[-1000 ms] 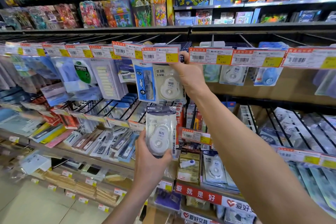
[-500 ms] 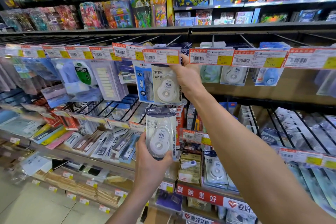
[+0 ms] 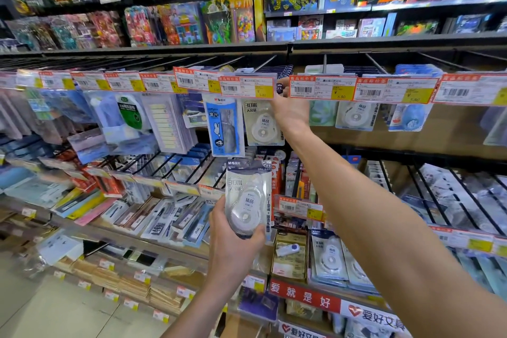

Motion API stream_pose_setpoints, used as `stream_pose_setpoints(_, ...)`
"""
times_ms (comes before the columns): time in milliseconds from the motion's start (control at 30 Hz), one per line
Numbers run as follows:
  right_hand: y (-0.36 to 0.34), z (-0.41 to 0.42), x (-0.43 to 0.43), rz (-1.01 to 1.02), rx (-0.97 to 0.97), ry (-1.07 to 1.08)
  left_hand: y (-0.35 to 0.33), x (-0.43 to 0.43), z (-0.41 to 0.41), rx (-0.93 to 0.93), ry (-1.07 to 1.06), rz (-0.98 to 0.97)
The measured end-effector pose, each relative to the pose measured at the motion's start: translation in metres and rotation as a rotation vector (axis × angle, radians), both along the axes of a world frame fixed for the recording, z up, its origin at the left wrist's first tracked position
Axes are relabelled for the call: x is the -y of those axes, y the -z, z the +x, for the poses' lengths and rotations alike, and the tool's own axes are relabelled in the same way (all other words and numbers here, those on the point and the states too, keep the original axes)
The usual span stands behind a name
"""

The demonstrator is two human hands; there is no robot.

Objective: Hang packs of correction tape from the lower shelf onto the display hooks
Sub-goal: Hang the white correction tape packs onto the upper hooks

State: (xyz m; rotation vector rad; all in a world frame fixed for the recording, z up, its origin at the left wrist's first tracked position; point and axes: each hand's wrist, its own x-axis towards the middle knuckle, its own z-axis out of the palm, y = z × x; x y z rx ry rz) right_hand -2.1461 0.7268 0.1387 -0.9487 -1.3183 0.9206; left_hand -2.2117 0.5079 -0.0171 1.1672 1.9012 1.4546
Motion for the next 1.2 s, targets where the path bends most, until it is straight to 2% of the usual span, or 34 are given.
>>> stream_pose_setpoints(233,-0.002,-0.002,-0.011,0.033,0.183,0.134,0.001,-0.011,0.001,-0.034,0.019,0.031)
stream_pose_setpoints(500,0.011,0.019,0.009,0.011,0.312,0.160,-0.007,-0.023,0.006,-0.051,0.032,0.071)
stream_pose_setpoints(567,0.026,0.035,0.027,0.026,0.240,0.074,-0.007,-0.025,0.008,-0.067,0.026,0.079)
stream_pose_setpoints(633,0.046,0.048,0.045,-0.040,0.144,-0.131,-0.009,-0.026,0.011,-0.102,0.015,0.087)
stream_pose_setpoints(700,0.064,0.057,0.059,-0.143,0.138,-0.319,-0.010,-0.028,0.013,-0.134,0.017,0.094)
stream_pose_setpoints(767,0.074,0.061,0.069,-0.178,0.106,-0.413,-0.011,-0.029,0.014,-0.149,0.036,0.088)
stream_pose_setpoints(867,0.073,0.065,0.074,-0.152,0.036,-0.442,-0.013,-0.033,0.016,-0.180,0.056,0.087)
stream_pose_setpoints(1200,0.043,0.054,0.065,-0.084,0.065,-0.374,-0.029,-0.049,0.011,-0.220,0.030,0.102)
